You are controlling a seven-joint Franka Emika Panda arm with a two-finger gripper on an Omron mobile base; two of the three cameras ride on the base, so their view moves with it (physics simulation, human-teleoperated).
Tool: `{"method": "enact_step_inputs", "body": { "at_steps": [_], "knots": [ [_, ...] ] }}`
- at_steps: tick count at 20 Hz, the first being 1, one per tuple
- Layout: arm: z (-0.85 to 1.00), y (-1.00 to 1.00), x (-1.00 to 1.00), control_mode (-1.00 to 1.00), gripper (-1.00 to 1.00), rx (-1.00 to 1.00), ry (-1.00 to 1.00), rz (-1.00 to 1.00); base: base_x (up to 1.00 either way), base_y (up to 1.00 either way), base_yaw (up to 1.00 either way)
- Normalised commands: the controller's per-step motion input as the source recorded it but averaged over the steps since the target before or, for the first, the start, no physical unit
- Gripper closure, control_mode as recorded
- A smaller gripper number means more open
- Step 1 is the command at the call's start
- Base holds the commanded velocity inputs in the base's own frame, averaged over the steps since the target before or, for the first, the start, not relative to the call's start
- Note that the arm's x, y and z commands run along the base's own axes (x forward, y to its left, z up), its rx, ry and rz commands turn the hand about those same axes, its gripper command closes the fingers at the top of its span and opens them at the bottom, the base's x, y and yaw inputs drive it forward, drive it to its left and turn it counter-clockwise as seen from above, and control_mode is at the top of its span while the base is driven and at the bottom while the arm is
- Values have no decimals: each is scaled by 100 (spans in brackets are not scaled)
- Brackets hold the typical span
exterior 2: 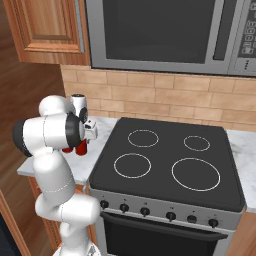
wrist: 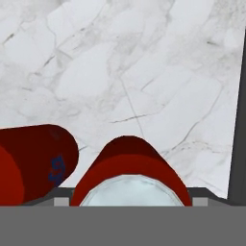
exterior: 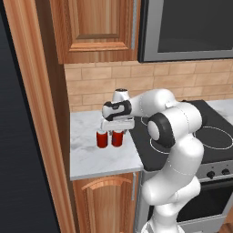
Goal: Four empty soda cans are scattered around the kitchen. Gather all the cans and cluster them next to the stove for recycling.
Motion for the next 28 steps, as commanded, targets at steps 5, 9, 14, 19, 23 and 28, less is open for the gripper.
{"method": "enact_step_inputs", "body": {
  "at_steps": [5,9,14,19,23,28],
  "knots": [
    [0,0,0,100,-100,0,0,0,0,0,0],
    [0,0,0,100,-100,0,0,0,0,0,0],
    [0,0,0,100,-100,0,0,0,0,0,0],
    [0,0,0,100,-100,0,0,0,0,0,0],
    [0,0,0,100,-100,0,0,0,0,0,0],
    [0,0,0,100,-100,0,0,0,0,0,0]
  ]
}}
